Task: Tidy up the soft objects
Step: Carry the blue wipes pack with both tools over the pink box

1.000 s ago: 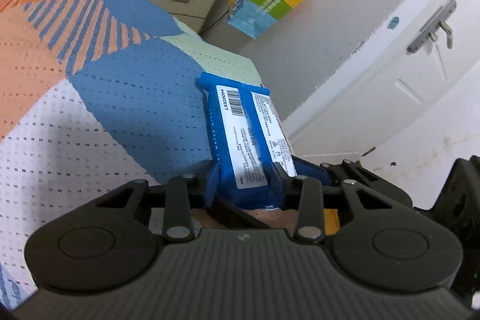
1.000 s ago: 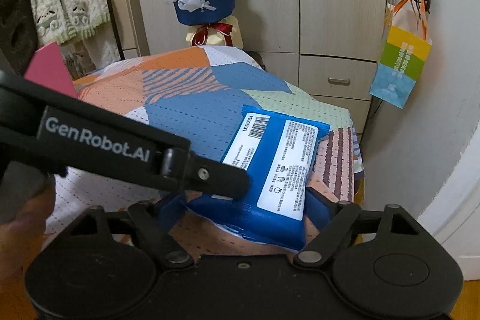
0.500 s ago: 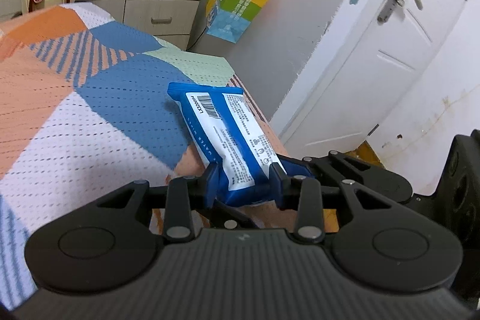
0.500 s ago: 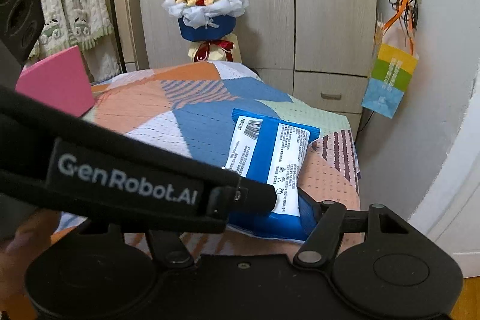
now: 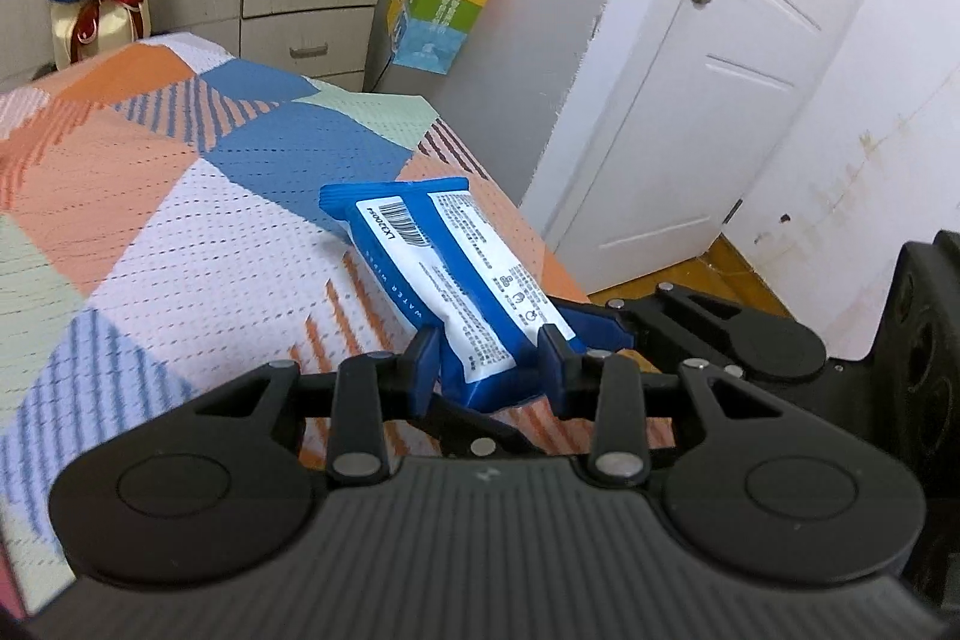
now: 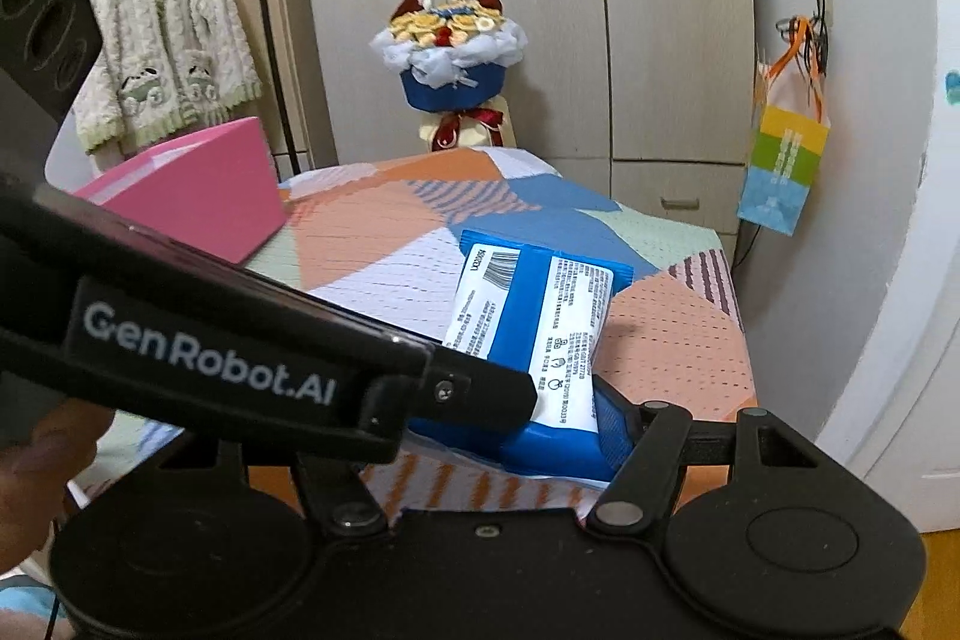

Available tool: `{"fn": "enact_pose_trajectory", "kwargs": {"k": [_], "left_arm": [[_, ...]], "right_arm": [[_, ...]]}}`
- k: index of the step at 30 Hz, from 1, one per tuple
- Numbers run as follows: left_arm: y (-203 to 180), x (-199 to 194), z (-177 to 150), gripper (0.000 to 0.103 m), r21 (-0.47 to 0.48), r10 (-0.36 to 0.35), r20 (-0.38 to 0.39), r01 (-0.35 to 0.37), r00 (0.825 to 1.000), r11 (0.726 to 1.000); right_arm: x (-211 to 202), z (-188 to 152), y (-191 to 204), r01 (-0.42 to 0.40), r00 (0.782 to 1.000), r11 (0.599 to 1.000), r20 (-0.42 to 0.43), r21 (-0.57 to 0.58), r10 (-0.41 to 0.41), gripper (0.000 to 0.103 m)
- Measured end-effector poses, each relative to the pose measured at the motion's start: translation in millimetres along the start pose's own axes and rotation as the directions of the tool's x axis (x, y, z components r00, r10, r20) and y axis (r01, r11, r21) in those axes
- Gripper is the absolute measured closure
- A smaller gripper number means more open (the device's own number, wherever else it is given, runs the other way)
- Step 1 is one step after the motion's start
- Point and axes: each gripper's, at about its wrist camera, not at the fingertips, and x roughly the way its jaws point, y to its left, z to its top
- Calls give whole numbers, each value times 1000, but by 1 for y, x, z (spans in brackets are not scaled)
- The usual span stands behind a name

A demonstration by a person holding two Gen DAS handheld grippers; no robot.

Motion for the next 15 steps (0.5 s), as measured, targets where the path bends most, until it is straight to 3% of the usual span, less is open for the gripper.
{"fn": "enact_pose_trajectory", "kwargs": {"k": [15], "left_arm": [[-4,-92,-41,69,42,87,60,-90,994,995]], "right_arm": [[-50,-2,72,-60,998,997,26,-44,62,35]]}}
